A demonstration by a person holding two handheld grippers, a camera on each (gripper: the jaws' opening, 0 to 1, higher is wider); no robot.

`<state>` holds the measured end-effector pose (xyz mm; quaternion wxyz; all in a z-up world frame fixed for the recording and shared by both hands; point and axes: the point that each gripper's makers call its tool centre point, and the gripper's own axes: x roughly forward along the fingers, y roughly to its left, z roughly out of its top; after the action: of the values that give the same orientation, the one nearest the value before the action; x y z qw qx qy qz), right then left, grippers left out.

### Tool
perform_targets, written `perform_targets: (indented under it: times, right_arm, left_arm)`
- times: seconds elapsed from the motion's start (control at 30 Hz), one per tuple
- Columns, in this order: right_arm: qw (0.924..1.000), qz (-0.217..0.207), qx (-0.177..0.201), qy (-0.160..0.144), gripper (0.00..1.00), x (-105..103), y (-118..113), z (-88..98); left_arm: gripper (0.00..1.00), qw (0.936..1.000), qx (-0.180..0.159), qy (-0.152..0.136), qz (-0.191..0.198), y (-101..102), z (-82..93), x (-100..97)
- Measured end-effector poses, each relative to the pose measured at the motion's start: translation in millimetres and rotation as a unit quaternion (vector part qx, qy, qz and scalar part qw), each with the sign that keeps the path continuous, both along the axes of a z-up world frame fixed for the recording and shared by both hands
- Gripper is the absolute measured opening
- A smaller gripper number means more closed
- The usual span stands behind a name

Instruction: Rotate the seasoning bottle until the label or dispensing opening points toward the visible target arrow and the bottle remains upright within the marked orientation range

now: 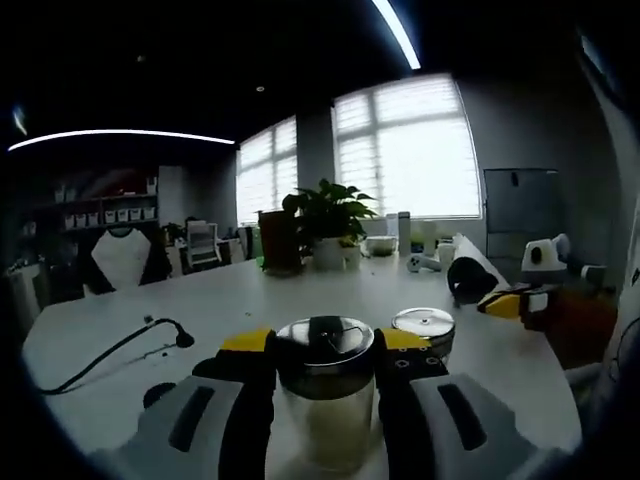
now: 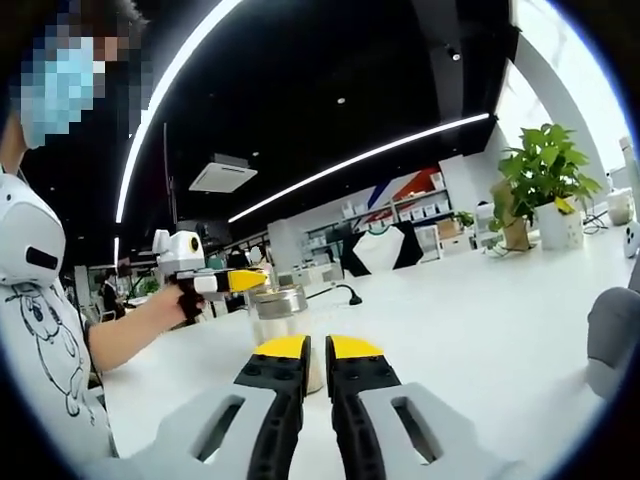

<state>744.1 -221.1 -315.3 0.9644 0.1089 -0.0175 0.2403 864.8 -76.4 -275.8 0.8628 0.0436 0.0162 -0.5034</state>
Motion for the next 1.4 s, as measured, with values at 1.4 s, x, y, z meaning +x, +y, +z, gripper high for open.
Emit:
perform_targets:
  times: [1.4]
  right_arm:
    - [0.9995, 0.022, -0.02, 0.004, 0.02, 2, 19, 2.8]
  left_arm:
    - [0.41, 0.9994, -0.021, 0.011, -0.024, 12, -20.9, -39.7]
